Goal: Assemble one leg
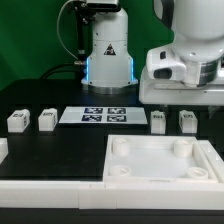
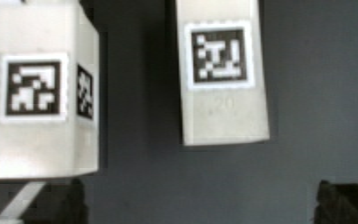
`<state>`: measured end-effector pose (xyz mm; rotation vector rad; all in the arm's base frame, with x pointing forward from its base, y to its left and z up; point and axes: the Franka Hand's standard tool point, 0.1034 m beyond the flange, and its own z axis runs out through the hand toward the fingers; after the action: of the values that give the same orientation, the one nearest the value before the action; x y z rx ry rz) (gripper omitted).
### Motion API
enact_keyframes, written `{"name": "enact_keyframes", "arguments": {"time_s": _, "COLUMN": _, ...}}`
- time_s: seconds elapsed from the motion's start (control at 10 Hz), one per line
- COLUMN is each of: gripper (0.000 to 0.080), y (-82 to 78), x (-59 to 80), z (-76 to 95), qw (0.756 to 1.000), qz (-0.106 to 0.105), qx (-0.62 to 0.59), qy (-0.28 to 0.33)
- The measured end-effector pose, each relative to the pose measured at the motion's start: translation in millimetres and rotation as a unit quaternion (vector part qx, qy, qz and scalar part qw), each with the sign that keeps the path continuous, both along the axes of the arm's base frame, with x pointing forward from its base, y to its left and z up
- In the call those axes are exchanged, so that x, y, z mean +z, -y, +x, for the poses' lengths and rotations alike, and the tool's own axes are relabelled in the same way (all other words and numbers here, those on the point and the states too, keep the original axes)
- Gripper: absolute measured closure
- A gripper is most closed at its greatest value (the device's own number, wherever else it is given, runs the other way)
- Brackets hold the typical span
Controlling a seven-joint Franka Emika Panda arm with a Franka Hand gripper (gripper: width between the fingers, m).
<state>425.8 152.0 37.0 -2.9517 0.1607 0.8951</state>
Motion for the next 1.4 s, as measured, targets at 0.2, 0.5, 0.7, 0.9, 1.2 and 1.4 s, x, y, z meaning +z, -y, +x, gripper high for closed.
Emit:
{"name": "enact_keyframes", "arguments": {"time_s": 0.2, "gripper": 0.0151, "y": -4.7, "x": -1.2, "z": -12.6, "qw": 0.994, "qz": 0.018, "qx": -0.008, "qy": -0.104}}
{"name": "enact_keyframes", "arguments": {"time_s": 0.5, "gripper": 0.0151, "y": -7.7, "x": -4.5, "z": -13.1, "qw": 0.989, "qz": 0.024, "qx": -0.011, "qy": -0.147}}
{"name": "enact_keyframes", "arguments": {"time_s": 0.7, "gripper": 0.0151, "y": -8.8, "x": -7.0, "z": -12.1, "qw": 0.99, "qz": 0.033, "qx": -0.004, "qy": -0.14}}
{"name": "enact_keyframes", "arguments": {"time_s": 0.9, "gripper": 0.0151, "y": -20.0, "x": -14.1, "z": -16.8, "qw": 0.992, "qz": 0.048, "qx": 0.009, "qy": -0.116}}
{"name": "enact_keyframes", "arguments": {"time_s": 1.2, "gripper": 0.0151, "y": -15.6, "x": -24.1, "z": -17.9, "qw": 0.992, "qz": 0.068, "qx": 0.027, "qy": -0.104}}
{"name": "enact_keyframes", "arguments": {"time_s": 1.4, "gripper": 0.0151, "y": -12.9, "x": -29.3, "z": -26.9, "qw": 0.99, "qz": 0.057, "qx": 0.023, "qy": -0.128}}
